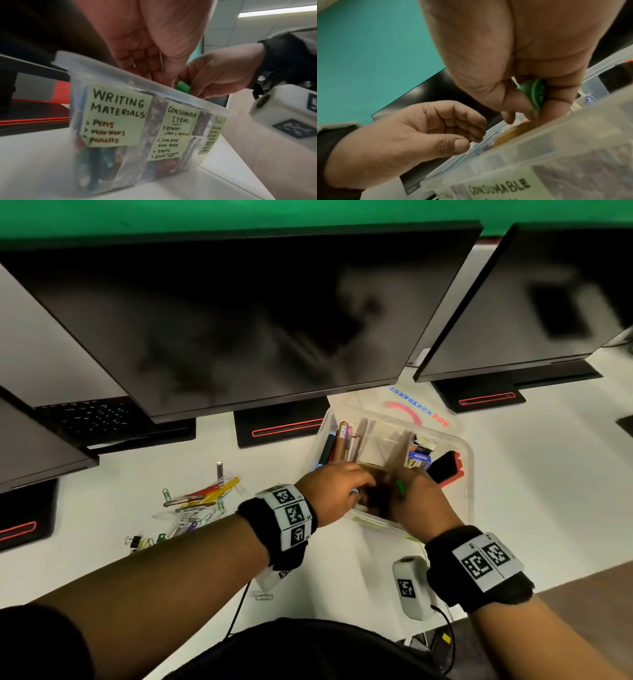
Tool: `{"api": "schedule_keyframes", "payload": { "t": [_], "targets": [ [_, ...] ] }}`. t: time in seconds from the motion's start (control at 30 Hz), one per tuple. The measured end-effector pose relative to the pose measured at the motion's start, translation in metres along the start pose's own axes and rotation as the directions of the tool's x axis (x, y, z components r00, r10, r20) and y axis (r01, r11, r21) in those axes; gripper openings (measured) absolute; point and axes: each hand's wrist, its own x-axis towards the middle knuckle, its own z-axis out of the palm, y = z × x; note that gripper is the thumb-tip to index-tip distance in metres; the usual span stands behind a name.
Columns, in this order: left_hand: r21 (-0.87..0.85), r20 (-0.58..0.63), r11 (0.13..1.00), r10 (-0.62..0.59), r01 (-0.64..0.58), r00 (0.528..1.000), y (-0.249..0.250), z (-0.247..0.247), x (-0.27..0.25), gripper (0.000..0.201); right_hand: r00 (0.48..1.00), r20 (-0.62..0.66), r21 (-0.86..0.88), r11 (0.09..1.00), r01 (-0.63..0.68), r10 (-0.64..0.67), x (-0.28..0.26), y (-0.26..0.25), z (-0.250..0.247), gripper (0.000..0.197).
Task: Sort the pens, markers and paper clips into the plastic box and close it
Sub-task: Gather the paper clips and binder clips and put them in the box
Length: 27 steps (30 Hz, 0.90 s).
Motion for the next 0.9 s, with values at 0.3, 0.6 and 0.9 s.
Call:
{"api": "schedule_keyframes", "payload": {
  "t": [0.3,0.6,0.9],
  "targets": [
    [0.027,-0.107,0.989,-0.142,0.145,0.984,-0.039,-0.021,-0.032,0.027,0.997,-0.007,0.073,0.994,0.083,-0.083,-0.001,-0.017,0.011,0.028],
    [0.035,-0.045,0.913,-0.404,0.406,0.914,-0.1,-0.035,-0.118,0.027,0.938,-0.105,0.106,0.934,0.341,-0.33,-0.003,-0.055,0.033,0.011],
    [0.142,0.181,0.779,-0.628,0.611,0.757,-0.149,-0.015,-0.214,0.028,0.725,0.555,-0.095,0.835,0.542,-0.407,-0.013,-0.07,0.132,0.025]
  ]
}}
